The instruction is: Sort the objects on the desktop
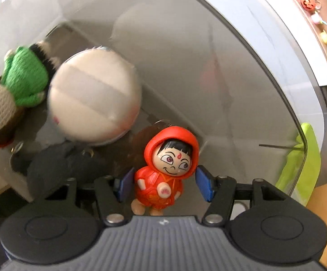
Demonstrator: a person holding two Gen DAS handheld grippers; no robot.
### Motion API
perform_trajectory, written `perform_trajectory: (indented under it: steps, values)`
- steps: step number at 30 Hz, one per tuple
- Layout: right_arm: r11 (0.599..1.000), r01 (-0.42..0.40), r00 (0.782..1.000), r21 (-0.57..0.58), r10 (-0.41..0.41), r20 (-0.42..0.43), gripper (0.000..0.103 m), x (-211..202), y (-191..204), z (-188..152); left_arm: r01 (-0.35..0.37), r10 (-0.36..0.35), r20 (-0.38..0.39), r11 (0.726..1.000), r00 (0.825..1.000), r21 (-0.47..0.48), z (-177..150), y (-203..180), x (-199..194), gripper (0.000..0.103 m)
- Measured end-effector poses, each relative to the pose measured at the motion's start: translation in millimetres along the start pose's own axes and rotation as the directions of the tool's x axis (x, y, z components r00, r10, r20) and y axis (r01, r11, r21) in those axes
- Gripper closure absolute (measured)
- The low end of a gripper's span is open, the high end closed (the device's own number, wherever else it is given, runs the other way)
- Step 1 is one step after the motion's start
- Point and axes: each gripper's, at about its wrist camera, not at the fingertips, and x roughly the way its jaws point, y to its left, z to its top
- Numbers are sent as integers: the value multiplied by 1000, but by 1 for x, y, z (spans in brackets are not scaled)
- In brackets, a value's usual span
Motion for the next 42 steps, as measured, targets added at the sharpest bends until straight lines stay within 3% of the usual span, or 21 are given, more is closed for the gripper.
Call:
perform_trajectory:
  steps: [2, 5, 8, 10, 12, 14, 17, 20, 22, 23, 26, 28, 31, 34, 37, 42]
  values:
    - [1000, 3, 1000, -1, -3, -17, 56, 5, 1, 1, 0, 0, 1, 1000, 1000, 1, 0, 0, 0, 4]
    - [1000, 9, 1000, 6, -9, -15, 45, 4, 1, -3, 2, -1, 15, 1000, 1000, -11, 1, -1, -1, 4]
    - [995, -65, 992, 81, 55, 114, 41, -26, -15, -19, 26, -23, 54, 999, 998, -44, 4, -5, -10, 4]
    - [970, -174, 960, 171, 129, 248, 38, -55, -36, -41, 57, -53, 76, 997, 996, -50, 7, -14, -17, 4]
    - [911, -320, 893, 258, 199, 404, 31, -76, -61, -75, 107, -105, 82, 994, 991, -18, 9, -35, -24, 4]
    - [816, -486, 794, 314, 262, 549, 27, -94, -90, -112, 167, -168, 62, 986, 984, 30, 8, -61, -27, 4]
    - [638, -687, 638, 348, 301, 709, 27, -112, -146, -167, 275, -276, -8, 954, 961, 119, 8, -115, -23, 4]
    - [469, -795, 519, 386, 195, 832, 24, -83, -176, -239, 393, -382, -99, 908, 919, 145, 10, -180, -5, 3]
    - [351, -839, 461, 416, 53, 886, 17, -63, -195, -291, 477, -451, -191, 871, 872, 120, 9, -223, 15, 1]
    - [286, -854, 445, 434, -30, 895, 16, -49, -200, -316, 522, -486, -247, 847, 838, 102, 6, -248, 29, 1]
    - [122, -864, 452, 488, -238, 860, 16, 4, -202, -380, 603, -546, -390, 797, 742, 33, -15, -313, 74, 0]
    - [46, -860, 469, 508, -322, 823, 15, 33, -199, -414, 611, -563, -452, 790, 692, -51, -38, -345, 107, 0]
    - [-23, -860, 478, 510, -389, 787, 15, 72, -186, -447, 580, -591, -472, 792, 654, -188, -77, -371, 156, 0]
    - [-91, -870, 474, 484, -424, 772, 15, 106, -176, -468, 513, -591, -495, 804, 636, -300, -122, -379, 202, 0]
    - [-148, -893, 444, 424, -427, 787, 15, 135, -169, -488, 457, -604, -499, 797, 622, -395, -159, -369, 235, 0]
    - [-179, -904, 426, 388, -438, 791, 14, 163, -165, -511, 372, -551, -526, 832, 648, -412, -185, -362, 265, 0]
